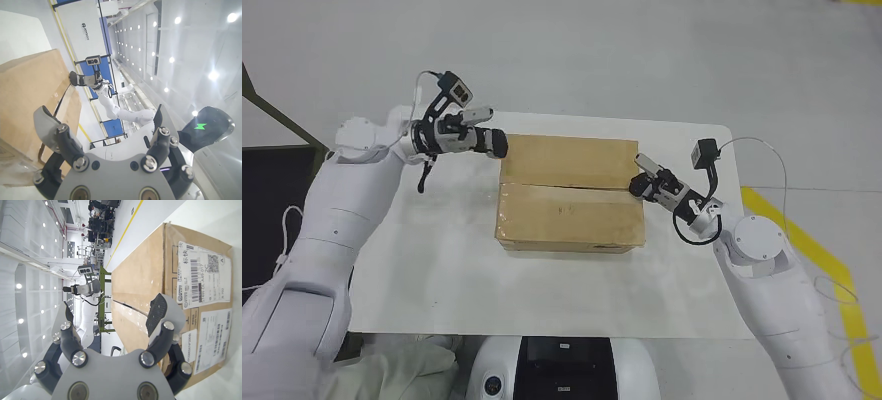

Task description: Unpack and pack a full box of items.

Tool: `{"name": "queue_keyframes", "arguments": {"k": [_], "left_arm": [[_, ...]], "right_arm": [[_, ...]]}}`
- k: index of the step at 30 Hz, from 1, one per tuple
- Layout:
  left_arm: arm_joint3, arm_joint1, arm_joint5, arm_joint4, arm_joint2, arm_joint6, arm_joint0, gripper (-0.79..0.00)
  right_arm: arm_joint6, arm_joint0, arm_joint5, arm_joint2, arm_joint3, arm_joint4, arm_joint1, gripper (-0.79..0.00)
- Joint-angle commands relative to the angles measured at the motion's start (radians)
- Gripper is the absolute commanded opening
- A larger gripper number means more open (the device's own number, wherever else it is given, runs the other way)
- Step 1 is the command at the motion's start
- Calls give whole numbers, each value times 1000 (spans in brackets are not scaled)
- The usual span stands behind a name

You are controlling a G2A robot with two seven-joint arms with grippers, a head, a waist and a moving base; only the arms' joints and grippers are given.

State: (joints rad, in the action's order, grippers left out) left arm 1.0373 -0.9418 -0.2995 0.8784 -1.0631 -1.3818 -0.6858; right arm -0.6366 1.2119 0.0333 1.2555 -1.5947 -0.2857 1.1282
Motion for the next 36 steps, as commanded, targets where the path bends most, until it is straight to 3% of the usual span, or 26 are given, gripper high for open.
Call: {"name": "queue_keyframes", "arguments": {"k": [1,11,21,30,36], "left_arm": [[60,18,2,-17,-53,43,-64,0],[360,81,-50,-63,-321,323,-432,0],[562,90,-105,-112,-511,636,-786,0],[601,67,-193,-139,-542,853,-913,0],[637,56,-144,-207,-548,974,-945,0]], "right_arm": [[0,0,0,0,0,0,0,0],[0,0,0,0,0,0,0,0],[0,0,0,0,0,0,0,0],[0,0,0,0,0,0,0,0],[0,0,0,0,0,0,0,0]]}}
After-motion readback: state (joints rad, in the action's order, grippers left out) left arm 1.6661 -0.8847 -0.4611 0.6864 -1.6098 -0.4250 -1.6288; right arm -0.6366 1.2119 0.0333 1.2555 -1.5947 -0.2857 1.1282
